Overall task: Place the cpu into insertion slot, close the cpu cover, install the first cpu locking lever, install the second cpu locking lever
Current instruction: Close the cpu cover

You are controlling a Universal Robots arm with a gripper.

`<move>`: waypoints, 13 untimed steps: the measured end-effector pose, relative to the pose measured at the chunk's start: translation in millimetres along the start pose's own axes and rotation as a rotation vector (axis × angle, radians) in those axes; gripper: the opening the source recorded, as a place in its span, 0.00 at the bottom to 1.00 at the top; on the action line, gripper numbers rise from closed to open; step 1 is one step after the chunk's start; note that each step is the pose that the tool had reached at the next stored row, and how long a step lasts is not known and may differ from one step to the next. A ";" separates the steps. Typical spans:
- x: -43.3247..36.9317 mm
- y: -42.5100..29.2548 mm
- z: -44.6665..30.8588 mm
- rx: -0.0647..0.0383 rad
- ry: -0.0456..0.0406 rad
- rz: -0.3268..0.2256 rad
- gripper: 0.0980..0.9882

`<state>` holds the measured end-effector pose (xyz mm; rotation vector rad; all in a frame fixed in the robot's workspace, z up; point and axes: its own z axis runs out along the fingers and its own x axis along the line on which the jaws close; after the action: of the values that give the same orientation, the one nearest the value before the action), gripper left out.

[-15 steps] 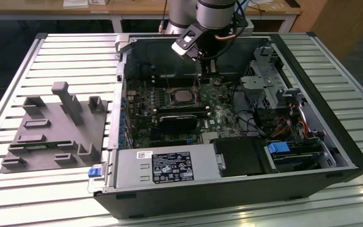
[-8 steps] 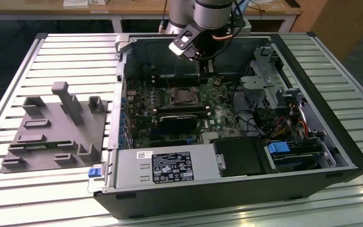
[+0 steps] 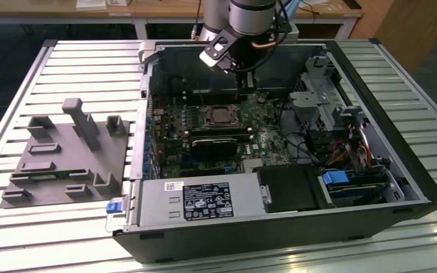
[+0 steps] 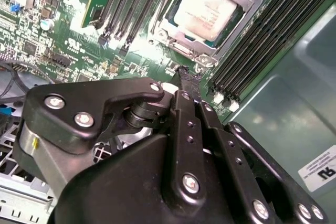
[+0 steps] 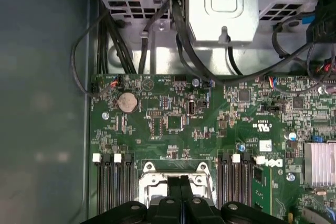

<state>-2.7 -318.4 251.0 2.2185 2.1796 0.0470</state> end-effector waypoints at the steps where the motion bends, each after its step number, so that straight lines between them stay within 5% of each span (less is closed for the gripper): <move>1: 0.0 -1.0 0.3 0.000 0.0002 0.000 0.00; 13: -0.9 -12.4 5.9 0.000 0.0001 0.000 0.00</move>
<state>-14.9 -319.1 244.5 2.2186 2.1795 0.0473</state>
